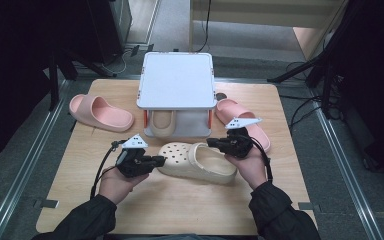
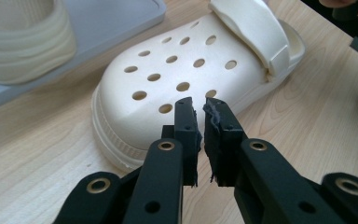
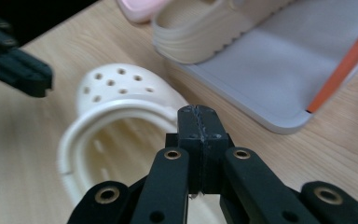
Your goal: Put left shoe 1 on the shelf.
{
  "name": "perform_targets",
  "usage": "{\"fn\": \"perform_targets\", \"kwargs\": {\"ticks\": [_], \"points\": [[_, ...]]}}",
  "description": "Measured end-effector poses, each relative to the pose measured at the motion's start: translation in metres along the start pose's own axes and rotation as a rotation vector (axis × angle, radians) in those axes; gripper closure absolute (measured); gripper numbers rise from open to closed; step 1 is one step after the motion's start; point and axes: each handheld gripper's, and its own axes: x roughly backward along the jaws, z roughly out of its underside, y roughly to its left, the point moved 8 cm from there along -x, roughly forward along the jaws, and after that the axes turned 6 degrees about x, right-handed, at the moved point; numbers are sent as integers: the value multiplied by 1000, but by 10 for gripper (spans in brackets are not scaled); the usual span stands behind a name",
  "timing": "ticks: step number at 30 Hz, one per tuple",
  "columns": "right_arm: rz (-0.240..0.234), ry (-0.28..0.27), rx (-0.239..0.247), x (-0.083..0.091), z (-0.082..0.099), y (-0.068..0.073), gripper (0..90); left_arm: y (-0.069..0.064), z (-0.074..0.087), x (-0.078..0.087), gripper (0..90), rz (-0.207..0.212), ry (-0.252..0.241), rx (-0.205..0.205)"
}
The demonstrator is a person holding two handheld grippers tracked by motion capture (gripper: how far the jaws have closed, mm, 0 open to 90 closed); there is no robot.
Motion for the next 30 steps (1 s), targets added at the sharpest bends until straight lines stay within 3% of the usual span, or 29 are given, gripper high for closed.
{"fn": "perform_targets", "kwargs": {"ticks": [5, 6, 12, 21, 30], "points": [[20, 19, 2, -11, 1, -8, 900, 0, 10, -13, 837, 3, 25, 16], [22, 26, 8, -15, 1, -9, 900, 1, 13, -22, 838, -7, 53, 1], [15, 28, -3, -15, 2, -9, 900, 0, 12, -27, 858, -13, 46, -14], [13, 34, -3, -11, 7, -3, 900, 4, 9, -27, 856, -12, 51, -14], [17, 51, 26, 1, 18, 16, 900, 10, 2, -31, 850, -7, 41, 7]]}}
